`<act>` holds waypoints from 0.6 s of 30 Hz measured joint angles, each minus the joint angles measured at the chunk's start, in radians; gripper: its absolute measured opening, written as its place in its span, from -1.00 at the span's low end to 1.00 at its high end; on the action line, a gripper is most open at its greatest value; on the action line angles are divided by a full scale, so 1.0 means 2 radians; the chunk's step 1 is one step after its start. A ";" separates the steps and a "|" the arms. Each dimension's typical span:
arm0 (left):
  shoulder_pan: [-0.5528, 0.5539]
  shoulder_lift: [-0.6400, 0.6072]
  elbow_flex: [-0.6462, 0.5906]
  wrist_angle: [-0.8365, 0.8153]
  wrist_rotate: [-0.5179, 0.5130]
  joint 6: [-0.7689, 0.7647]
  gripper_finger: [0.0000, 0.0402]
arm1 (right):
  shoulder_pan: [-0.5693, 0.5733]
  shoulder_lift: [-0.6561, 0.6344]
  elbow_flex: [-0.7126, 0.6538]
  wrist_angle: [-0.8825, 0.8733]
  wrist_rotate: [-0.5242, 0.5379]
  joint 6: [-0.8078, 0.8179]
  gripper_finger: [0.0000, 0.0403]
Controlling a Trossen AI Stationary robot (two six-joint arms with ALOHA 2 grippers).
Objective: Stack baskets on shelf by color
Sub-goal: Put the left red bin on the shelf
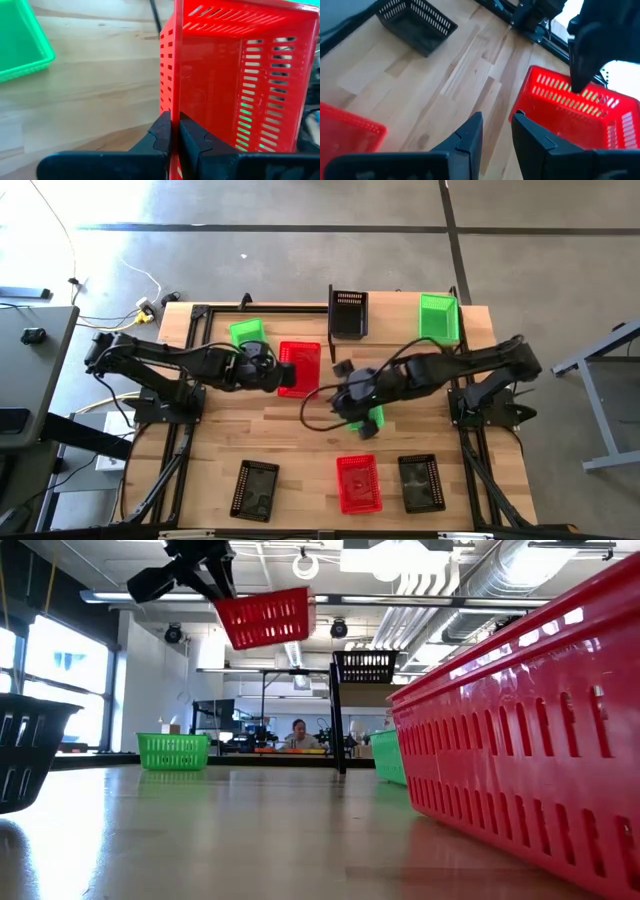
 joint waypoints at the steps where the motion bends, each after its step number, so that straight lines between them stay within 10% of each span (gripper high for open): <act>1: -0.002 0.005 0.000 -0.003 0.000 -0.003 -0.99 | 0.000 0.008 0.000 0.003 0.000 -0.005 -0.55; 18: -0.025 0.038 0.000 0.000 0.009 -0.052 -0.99 | 0.000 0.113 0.000 0.053 0.037 -0.016 -0.55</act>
